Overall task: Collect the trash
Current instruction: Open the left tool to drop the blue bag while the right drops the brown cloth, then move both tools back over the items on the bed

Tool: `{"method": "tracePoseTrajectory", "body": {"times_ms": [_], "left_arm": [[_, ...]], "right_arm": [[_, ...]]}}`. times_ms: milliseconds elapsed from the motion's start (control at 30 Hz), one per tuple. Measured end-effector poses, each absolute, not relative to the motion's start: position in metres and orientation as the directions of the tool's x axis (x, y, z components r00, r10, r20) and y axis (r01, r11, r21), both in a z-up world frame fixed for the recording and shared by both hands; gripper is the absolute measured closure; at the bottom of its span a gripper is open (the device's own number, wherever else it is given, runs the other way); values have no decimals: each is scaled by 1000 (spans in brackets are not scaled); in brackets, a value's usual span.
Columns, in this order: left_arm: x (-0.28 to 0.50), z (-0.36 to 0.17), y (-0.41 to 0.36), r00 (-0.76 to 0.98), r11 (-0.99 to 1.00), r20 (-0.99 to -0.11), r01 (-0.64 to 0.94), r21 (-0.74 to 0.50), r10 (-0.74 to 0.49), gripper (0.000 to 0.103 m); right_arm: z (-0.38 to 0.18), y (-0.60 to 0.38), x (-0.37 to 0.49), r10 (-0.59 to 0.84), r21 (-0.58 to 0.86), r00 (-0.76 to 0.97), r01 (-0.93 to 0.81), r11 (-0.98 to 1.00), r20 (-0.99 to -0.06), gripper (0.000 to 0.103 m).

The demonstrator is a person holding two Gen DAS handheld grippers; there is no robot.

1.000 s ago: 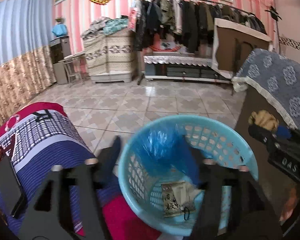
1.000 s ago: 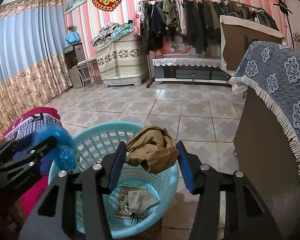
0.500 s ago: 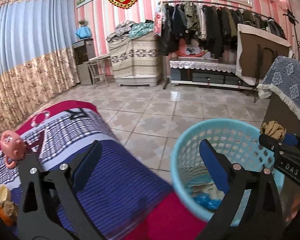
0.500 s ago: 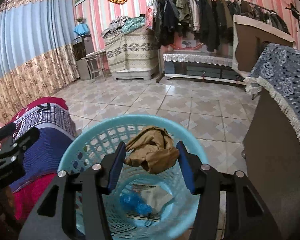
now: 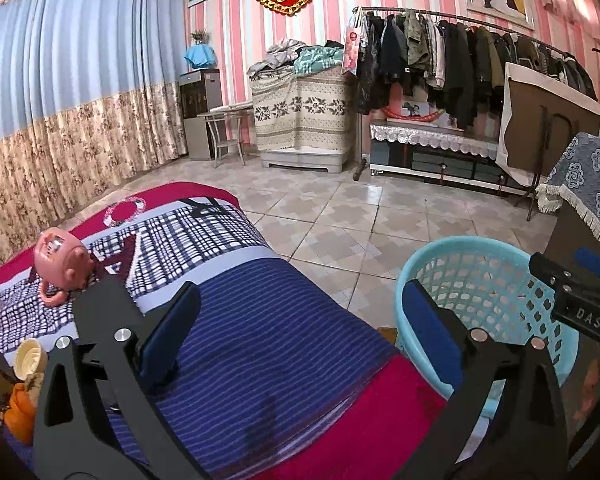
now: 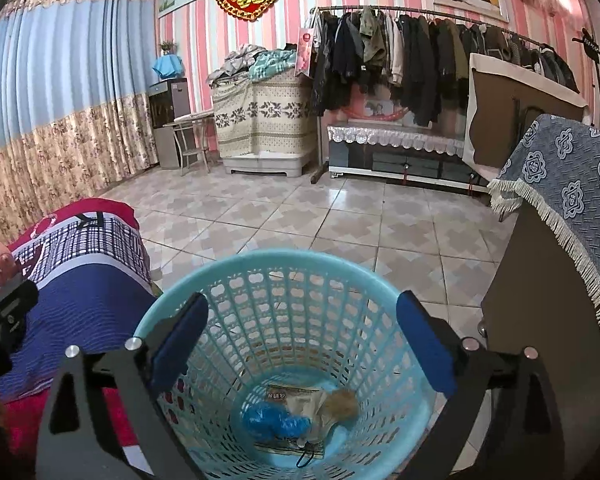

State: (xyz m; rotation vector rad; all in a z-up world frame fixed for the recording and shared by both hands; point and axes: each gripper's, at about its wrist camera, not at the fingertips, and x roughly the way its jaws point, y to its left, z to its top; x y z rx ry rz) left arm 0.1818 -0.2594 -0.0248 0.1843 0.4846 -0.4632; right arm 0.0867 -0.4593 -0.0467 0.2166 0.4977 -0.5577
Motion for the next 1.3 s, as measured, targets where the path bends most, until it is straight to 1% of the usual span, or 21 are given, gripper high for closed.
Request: {"method": "tracePoseTrajectory", "body": {"times_ms": [200, 400, 533, 633, 800, 967, 1100, 1300], "left_arm": [[168, -17, -242, 803, 888, -463, 455, 69, -376, 6], [164, -12, -212, 795, 902, -483, 432, 23, -368, 6], [158, -9, -188, 805, 912, -486, 408, 36, -341, 6], [154, -5, -171, 820, 923, -479, 382, 49, -314, 6], [147, 1, -132, 830, 943, -482, 332, 26, -279, 6], [141, 3, -92, 849, 960, -482, 276, 52, -218, 6], [137, 5, -57, 858, 975, -484, 218, 42, -171, 6], [129, 0, -11, 864, 988, -494, 145, 58, -98, 6]], "right_arm": [[-43, -453, 88, -451, 46, 741, 542, 839, -498, 10], [-37, -444, 89, -422, 81, 762, 522, 849, -492, 10], [-31, -427, 93, -401, 70, 782, 489, 870, -478, 10], [-27, -412, 97, -376, 61, 799, 454, 889, -469, 10], [-21, -387, 101, -317, 71, 828, 391, 918, -463, 10], [-18, -358, 99, -259, 58, 855, 317, 947, -449, 10], [-19, -344, 97, -210, 73, 867, 271, 960, -452, 10], [-19, -324, 97, -190, 61, 874, 242, 968, -448, 10]]}}
